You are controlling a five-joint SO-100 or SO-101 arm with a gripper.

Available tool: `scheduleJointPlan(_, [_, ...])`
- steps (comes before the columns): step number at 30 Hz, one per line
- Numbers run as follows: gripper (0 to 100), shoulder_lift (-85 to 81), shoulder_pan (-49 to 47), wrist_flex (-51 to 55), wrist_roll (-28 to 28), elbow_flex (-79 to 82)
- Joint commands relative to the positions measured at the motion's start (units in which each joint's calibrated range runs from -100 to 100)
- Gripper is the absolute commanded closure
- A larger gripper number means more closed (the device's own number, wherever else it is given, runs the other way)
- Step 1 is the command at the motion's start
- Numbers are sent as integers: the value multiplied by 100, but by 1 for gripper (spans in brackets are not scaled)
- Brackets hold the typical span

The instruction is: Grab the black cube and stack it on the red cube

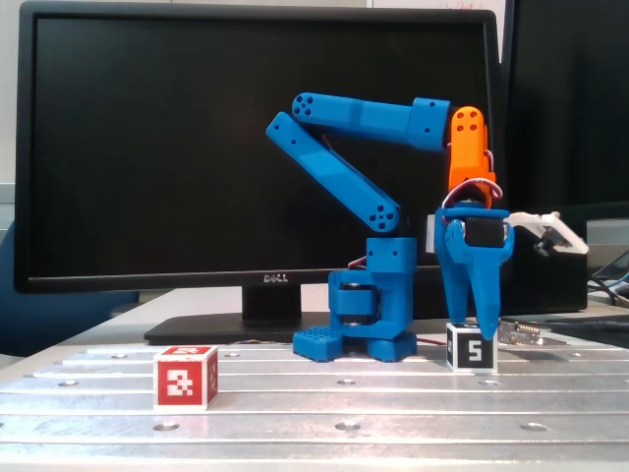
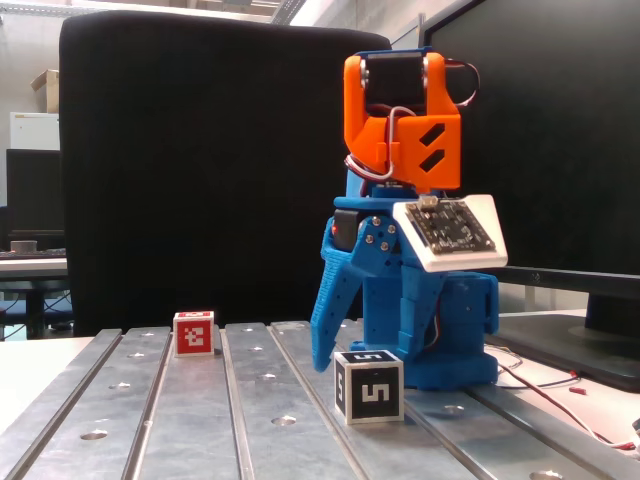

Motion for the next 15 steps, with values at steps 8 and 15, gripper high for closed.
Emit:
scheduleJointPlan(8, [72, 652, -11, -288, -96, -41])
scheduleJointPlan(15, [72, 652, 11, -476, -59, 22])
